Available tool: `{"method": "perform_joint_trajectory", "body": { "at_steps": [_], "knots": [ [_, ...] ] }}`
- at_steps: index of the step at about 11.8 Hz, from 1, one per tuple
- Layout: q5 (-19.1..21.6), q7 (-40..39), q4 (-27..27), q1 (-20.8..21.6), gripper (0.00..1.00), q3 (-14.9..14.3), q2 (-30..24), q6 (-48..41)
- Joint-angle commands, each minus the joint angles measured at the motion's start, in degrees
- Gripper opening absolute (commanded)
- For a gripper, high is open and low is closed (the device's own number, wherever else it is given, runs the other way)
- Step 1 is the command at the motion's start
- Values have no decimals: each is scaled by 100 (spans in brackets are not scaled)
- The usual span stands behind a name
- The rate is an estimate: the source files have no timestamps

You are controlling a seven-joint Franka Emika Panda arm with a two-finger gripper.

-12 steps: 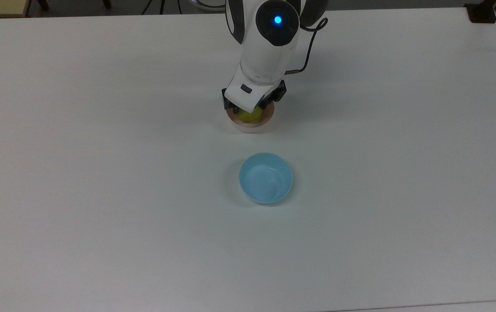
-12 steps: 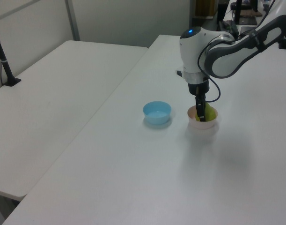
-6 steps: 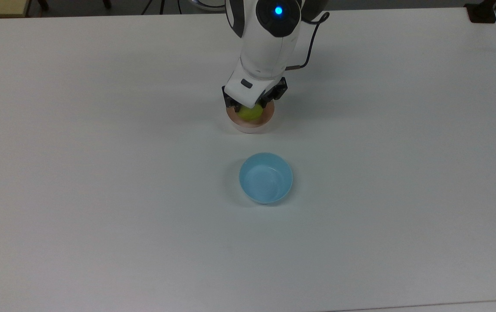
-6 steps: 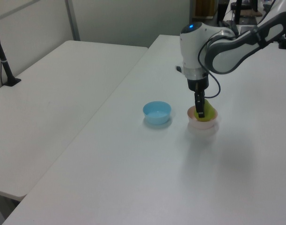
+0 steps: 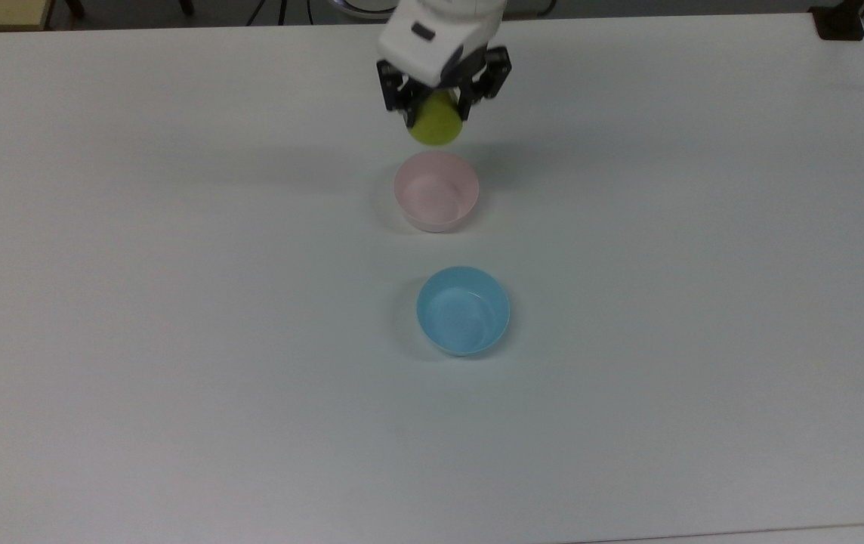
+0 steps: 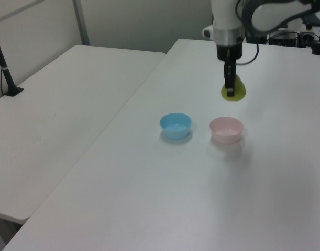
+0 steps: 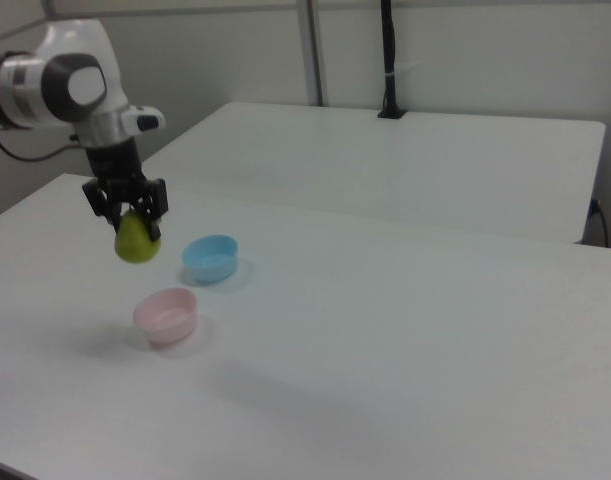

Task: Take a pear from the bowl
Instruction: 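Lift the pear up out of the pink bowl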

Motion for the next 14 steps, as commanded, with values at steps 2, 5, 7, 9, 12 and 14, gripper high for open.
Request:
{"method": "perform_joint_trajectory", "body": {
  "at_steps": [2,5,7,9,12,14],
  "knots": [
    [178,-345,473,-432,39,-132,-323,-545],
    [178,-1127,483,-1065,39,-219,-271,-484],
    [178,-1575,483,-1224,39,-482,-209,-396],
    [178,-1858,439,-1295,39,-728,-78,-134],
    [169,-1876,220,-1488,39,-738,457,621],
    [169,-1885,114,-1602,39,-738,687,913]
  ]
}}
